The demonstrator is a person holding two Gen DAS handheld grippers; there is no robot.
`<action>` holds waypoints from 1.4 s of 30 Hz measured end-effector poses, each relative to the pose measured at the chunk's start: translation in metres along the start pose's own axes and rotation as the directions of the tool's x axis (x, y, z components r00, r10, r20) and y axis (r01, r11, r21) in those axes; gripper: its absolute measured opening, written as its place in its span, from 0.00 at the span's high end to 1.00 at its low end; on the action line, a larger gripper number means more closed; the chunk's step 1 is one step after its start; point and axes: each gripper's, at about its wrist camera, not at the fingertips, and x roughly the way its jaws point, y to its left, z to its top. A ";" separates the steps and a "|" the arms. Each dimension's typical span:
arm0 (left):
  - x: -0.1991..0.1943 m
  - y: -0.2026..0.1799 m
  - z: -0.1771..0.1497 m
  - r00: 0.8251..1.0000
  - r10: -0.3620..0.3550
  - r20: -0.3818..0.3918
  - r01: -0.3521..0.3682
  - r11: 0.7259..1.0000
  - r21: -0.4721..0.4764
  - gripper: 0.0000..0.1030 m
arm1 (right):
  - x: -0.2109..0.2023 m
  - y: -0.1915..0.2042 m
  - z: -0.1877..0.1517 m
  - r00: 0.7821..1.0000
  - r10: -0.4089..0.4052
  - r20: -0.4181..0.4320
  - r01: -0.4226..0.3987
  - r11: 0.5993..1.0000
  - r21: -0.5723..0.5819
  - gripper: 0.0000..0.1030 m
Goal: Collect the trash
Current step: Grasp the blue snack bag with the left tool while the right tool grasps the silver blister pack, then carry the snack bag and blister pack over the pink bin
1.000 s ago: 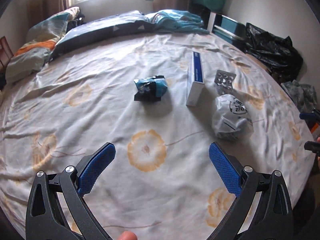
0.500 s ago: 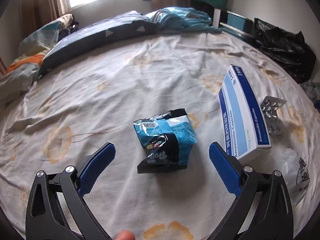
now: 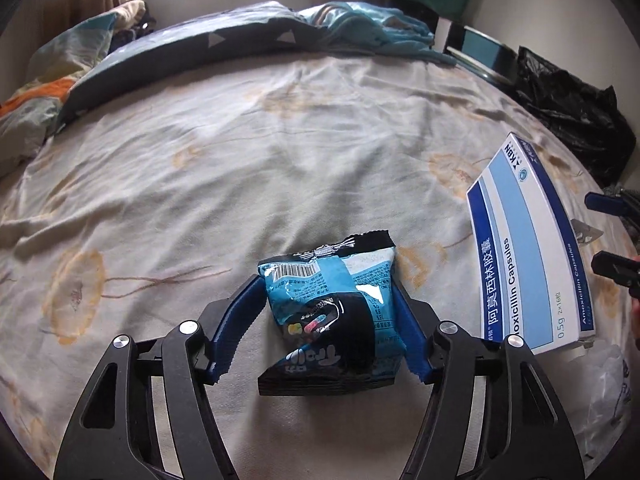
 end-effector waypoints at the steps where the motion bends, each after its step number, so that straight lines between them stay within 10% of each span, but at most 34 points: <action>1: -0.002 0.000 -0.002 1.000 -0.001 -0.002 0.001 1.000 0.003 0.41 | 0.004 0.002 0.000 1.000 0.003 -0.004 -0.003 1.000 -0.011 0.08; 9: -0.042 -0.002 -0.020 0.999 -0.041 0.027 0.041 0.999 -0.012 0.45 | 0.026 0.013 0.002 0.998 -0.045 -0.049 0.041 0.996 -0.081 0.92; 25: -0.162 -0.020 -0.069 0.997 -0.031 0.071 0.035 0.998 -0.054 0.46 | -0.099 0.048 -0.012 0.998 -0.008 0.056 0.011 0.998 -0.066 0.94; 42: -0.310 -0.076 -0.186 0.993 -0.049 0.109 0.050 0.999 -0.004 0.46 | -0.278 0.122 -0.111 0.995 0.009 0.101 -0.005 0.999 -0.046 0.94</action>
